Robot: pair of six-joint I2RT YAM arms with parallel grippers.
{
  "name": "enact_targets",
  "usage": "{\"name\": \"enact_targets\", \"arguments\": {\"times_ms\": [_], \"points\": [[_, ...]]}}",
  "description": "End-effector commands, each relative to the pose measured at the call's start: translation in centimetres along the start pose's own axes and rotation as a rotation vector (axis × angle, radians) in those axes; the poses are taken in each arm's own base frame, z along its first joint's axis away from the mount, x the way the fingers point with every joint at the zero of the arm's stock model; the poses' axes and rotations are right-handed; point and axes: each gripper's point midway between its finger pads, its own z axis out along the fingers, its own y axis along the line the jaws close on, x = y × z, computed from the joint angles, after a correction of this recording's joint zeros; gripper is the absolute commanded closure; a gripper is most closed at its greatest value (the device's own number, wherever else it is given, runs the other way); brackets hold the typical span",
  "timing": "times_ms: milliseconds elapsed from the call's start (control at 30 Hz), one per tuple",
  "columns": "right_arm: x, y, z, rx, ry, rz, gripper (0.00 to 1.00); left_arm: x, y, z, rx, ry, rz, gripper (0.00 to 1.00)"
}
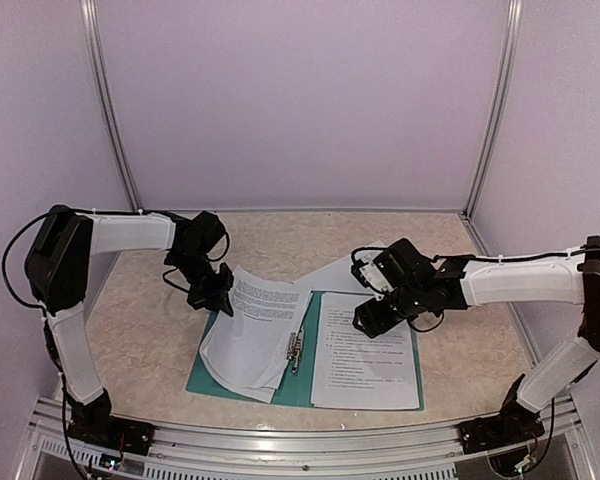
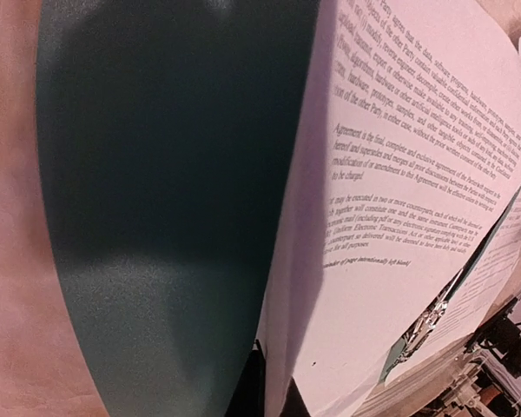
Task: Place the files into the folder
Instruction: Place the file on the spring clip of the folder.
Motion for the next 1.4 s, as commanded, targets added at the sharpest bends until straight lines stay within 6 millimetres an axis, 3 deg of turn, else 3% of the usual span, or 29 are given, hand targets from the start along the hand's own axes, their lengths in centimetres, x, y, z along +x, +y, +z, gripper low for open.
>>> {"name": "enact_targets", "arguments": {"times_ms": [0, 100, 367, 467, 767, 1133, 1367], "points": [[-0.9, 0.9, -0.1, -0.024, -0.01, -0.013, 0.31, 0.2, 0.5, -0.6, -0.008, -0.032, -0.03, 1.0], [-1.0, 1.1, 0.1, -0.029, -0.007, -0.015, 0.31, 0.8, 0.7, -0.6, -0.006, -0.036, -0.04, 0.97], [-1.5, 2.5, 0.7, -0.056, -0.007, -0.032, 0.31, 1.4, 0.5, -0.5, 0.003, -0.036, -0.024, 0.71], [-1.5, 2.7, 0.8, -0.058, -0.006, -0.033, 0.31, 1.7, 0.7, -0.2, 0.013, -0.025, -0.025, 0.68], [-1.6, 3.8, 1.2, -0.075, -0.005, -0.048, 0.31, 2.5, 1.9, -0.4, 0.012, -0.035, -0.063, 0.72], [-1.7, 5.0, 1.7, -0.088, 0.002, -0.068, 0.31, 1.9, 1.6, 0.0, 0.028, -0.051, -0.059, 0.81], [-1.6, 5.1, 1.8, -0.09, 0.007, -0.07, 0.31, 2.1, 2.2, 0.1, -0.006, -0.045, -0.062, 0.8]]}}
